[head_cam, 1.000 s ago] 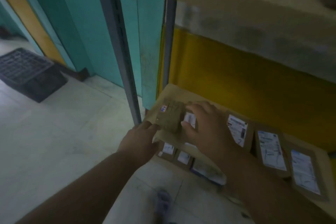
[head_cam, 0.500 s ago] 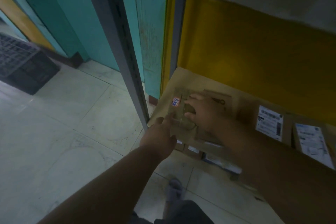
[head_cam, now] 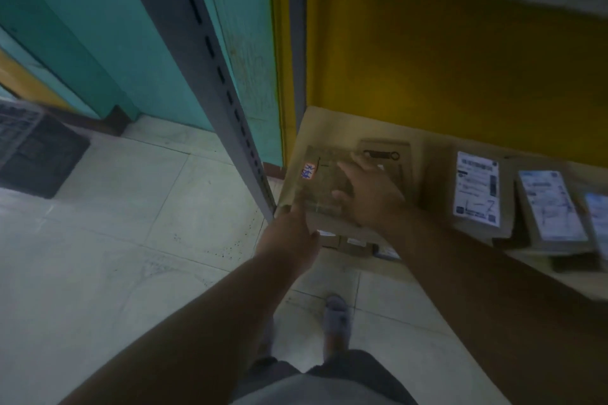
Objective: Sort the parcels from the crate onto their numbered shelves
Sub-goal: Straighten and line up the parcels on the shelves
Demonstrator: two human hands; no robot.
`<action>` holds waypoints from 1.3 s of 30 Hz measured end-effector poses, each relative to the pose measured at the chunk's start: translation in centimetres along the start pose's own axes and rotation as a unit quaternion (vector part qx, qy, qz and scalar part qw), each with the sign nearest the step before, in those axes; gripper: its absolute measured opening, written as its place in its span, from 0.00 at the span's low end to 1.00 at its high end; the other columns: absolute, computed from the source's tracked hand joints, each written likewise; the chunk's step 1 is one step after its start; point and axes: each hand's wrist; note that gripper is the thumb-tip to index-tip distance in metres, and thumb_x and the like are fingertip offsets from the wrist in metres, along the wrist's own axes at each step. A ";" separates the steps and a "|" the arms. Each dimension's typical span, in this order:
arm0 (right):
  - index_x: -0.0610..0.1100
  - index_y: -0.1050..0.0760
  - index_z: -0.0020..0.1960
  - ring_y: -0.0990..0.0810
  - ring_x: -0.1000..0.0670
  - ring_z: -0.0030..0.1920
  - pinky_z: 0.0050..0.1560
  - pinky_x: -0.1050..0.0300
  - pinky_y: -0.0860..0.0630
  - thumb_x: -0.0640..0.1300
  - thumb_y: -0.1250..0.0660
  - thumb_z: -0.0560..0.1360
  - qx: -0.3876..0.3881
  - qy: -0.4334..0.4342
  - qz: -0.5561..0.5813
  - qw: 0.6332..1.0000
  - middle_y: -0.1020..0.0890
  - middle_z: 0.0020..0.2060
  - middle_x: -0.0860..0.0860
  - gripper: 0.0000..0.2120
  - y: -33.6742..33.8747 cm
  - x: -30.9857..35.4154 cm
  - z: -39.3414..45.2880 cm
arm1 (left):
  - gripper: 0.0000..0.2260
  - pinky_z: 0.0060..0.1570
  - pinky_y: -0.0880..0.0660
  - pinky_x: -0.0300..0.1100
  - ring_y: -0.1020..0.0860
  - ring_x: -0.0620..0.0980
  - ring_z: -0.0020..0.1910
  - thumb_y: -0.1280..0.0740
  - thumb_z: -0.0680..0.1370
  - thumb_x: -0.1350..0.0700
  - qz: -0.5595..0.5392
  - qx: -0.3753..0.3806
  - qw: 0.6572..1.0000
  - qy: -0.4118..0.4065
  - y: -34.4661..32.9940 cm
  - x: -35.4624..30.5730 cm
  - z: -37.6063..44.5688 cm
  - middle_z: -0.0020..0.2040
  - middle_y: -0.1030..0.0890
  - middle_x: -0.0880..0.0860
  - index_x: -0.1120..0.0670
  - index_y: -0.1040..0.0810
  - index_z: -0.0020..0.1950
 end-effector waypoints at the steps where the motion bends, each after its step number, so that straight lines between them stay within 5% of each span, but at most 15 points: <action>1: 0.48 0.38 0.79 0.43 0.42 0.79 0.76 0.45 0.40 0.55 0.35 0.80 -0.006 -0.024 0.011 1.000 0.41 0.80 0.46 0.30 0.1 -0.5 -1.0 | 0.29 0.50 0.19 0.48 0.20 0.53 0.53 0.34 0.78 0.52 0.014 0.003 1.000 -0.018 0.2 -0.2 -0.4 0.64 0.24 0.54 0.46 0.43 0.76; 4: 0.46 0.32 0.74 0.30 0.42 0.71 0.70 0.45 0.31 0.52 0.38 0.80 -0.010 -0.084 0.031 0.996 0.29 0.72 0.45 0.24 -0.2 -2.5 -4.3 | 0.22 0.49 0.21 0.45 0.21 0.49 0.51 0.35 0.78 0.52 0.040 0.049 0.994 -0.088 0.0 -0.9 -1.1 0.60 0.22 0.51 0.47 0.35 0.71; 9: 0.46 0.33 0.75 0.30 0.41 0.72 0.71 0.43 0.30 0.42 0.38 0.78 -0.012 -0.123 0.041 0.992 0.31 0.73 0.45 0.25 -1.5 -5.0 -6.4 | 0.23 0.57 0.22 0.50 0.23 0.53 0.60 0.36 0.77 0.52 0.073 0.130 0.975 -0.167 -2.9 -3.2 0.0 0.65 0.24 0.52 0.49 0.33 0.71; 15: 0.42 0.30 0.71 0.30 0.42 0.70 0.70 0.47 0.30 0.38 0.38 0.78 0.062 -0.146 -0.003 0.987 0.32 0.72 0.44 0.21 -2.2 -7.0 -4.8 | 0.24 0.57 0.22 0.51 0.23 0.53 0.61 0.35 0.77 0.52 0.043 0.113 0.987 -0.105 -6.1 -4.3 0.3 0.67 0.26 0.52 0.46 0.35 0.73; 27: 0.42 0.23 0.62 0.25 0.42 0.61 0.61 0.46 0.24 0.38 0.36 0.76 0.049 -0.072 -0.057 0.995 0.26 0.61 0.45 0.15 -3.2 -7.4 -5.6 | 0.20 0.55 0.21 0.51 0.23 0.52 0.57 0.38 0.78 0.56 -0.026 0.060 0.998 -0.016 -8.3 -5.0 0.5 0.63 0.23 0.52 0.46 0.30 0.70; 39: 0.45 0.30 0.72 0.29 0.41 0.70 0.70 0.44 0.29 0.38 0.35 0.77 0.009 -0.106 0.043 0.993 0.29 0.71 0.45 0.24 -2.6 -6.9 -6.6 | 0.23 0.58 0.22 0.54 0.25 0.48 0.62 0.37 0.76 0.54 -0.150 0.059 0.986 -0.040 -9.0 -4.6 0.0 0.65 0.25 0.45 0.38 0.34 0.69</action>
Point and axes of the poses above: each hand's wrist, its own z-axis towards the middle knuckle, its own y-axis out of the back of the hand, x = y × z
